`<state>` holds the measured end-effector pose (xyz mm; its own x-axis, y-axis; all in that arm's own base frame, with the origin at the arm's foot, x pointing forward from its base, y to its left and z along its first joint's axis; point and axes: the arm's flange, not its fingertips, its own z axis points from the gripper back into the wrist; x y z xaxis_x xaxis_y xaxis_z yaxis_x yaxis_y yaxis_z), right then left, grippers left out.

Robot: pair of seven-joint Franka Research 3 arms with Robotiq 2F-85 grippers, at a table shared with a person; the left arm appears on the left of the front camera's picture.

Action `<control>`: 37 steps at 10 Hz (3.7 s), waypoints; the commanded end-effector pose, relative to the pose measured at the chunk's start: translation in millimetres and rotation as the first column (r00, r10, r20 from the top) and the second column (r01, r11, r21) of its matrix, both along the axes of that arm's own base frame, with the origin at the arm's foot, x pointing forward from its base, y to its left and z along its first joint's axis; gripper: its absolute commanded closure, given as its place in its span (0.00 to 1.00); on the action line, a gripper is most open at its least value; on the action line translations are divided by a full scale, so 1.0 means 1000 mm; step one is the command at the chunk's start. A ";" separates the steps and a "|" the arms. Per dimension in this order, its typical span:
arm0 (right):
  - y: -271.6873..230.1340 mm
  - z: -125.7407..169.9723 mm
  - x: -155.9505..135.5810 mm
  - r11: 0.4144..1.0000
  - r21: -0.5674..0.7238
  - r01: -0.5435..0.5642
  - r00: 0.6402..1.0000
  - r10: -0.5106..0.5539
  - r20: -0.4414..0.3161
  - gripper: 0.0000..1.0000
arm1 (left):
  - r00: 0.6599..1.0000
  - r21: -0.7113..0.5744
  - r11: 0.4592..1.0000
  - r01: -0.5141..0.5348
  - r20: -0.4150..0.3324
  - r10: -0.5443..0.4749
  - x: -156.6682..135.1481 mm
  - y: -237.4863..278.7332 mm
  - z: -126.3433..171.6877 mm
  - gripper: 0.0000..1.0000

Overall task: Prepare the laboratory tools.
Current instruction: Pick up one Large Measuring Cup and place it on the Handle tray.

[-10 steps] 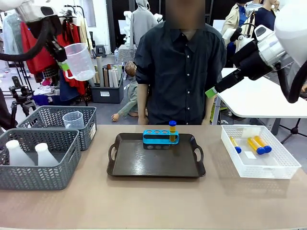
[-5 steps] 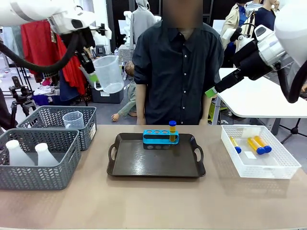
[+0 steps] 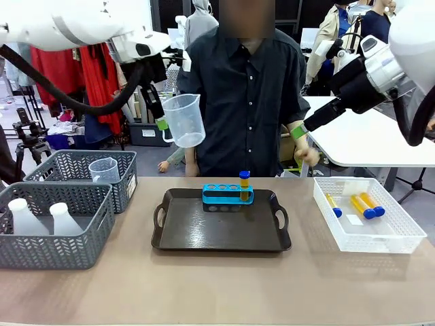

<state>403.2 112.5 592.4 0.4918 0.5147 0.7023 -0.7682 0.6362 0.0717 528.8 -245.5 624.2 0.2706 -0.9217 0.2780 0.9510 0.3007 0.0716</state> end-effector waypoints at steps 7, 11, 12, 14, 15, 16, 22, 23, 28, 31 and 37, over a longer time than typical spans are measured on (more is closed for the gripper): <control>0.000 0.001 0.000 1.000 0.007 -0.003 1.000 0.003 -0.001 0.00 | 0.999 0.009 0.999 0.051 -0.020 -0.051 -0.002 0.009 -0.024 1.00; 0.000 0.001 0.000 1.000 0.007 -0.003 1.000 0.003 -0.001 0.00 | 0.983 0.099 0.978 0.182 -0.008 -0.182 0.001 -0.058 -0.060 1.00; 0.000 0.001 0.000 1.000 0.007 -0.003 1.000 0.003 -0.001 0.00 | 0.981 0.138 0.971 0.194 -0.004 -0.195 0.001 -0.075 -0.076 1.00; 0.000 0.001 0.000 1.000 0.007 -0.003 1.000 0.003 -0.001 0.00 | 0.973 0.186 0.957 0.223 0.023 -0.232 0.001 -0.107 -0.100 1.00; 0.000 0.001 0.000 1.000 0.007 -0.003 1.000 0.003 -0.001 0.00 | 0.964 0.195 0.948 0.253 0.025 -0.263 0.003 -0.120 -0.111 1.00; 0.000 0.001 0.000 1.000 0.007 -0.003 1.000 0.003 -0.001 0.00 | 0.956 0.209 0.937 0.281 0.020 -0.292 0.007 -0.133 -0.123 1.00; 0.000 0.001 0.000 1.000 0.007 -0.003 1.000 0.003 -0.001 0.00 | 0.892 0.173 0.876 0.451 -0.061 -0.447 0.013 -0.199 -0.184 1.00; 0.000 0.001 0.000 1.000 0.007 -0.003 1.000 0.003 -0.001 0.00 | 0.885 0.166 0.869 0.466 -0.080 -0.459 0.012 -0.202 -0.192 1.00; 0.000 0.001 0.000 1.000 0.007 -0.003 1.000 0.003 -0.001 0.00 | 0.875 0.172 0.859 0.482 -0.150 -0.461 0.012 -0.195 -0.231 1.00; 0.000 0.001 0.000 1.000 0.007 -0.003 1.000 0.003 -0.001 0.00 | 0.870 0.181 0.853 0.490 -0.167 -0.464 0.014 -0.195 -0.242 1.00; 0.000 0.001 0.000 1.000 0.007 -0.003 1.000 0.003 -0.001 0.00 | 0.881 0.234 0.849 0.473 -0.151 -0.449 0.015 -0.197 -0.247 0.33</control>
